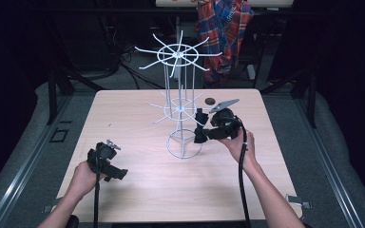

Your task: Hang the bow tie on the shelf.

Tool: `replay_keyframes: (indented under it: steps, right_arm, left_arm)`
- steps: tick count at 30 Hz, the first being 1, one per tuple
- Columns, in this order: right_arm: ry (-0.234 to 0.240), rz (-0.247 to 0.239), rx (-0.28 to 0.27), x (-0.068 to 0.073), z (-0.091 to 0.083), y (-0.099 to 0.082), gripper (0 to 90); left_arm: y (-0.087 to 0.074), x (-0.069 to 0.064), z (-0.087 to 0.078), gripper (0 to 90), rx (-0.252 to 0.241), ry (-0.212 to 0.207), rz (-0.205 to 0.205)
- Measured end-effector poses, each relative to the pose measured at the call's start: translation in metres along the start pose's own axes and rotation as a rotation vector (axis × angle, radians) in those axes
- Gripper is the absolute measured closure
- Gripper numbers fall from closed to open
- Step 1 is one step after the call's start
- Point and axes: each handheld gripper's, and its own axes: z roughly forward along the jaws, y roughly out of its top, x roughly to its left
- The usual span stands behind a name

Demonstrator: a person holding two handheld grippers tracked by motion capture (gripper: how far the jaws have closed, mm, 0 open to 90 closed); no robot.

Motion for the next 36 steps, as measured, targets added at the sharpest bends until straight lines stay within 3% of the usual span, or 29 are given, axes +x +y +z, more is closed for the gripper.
replay_keyframes:
  steps: [9,29,36]
  right_arm:
    - [-0.003,0.003,0.022,-0.007,-0.026,-0.007,38.3]
    - [-0.003,0.003,0.047,-0.016,-0.048,-0.018,20.4]
    - [-0.021,0.011,0.086,-0.021,-0.053,-0.030,15.5]
  left_arm:
    - [0.001,-0.001,0.000,0.1,-0.003,-0.001,0.003]
    - [-0.001,0.001,-0.004,0.0,-0.040,-0.033,0.001]
    - [0.000,0.002,-0.003,0.0,-0.048,-0.047,0.000]
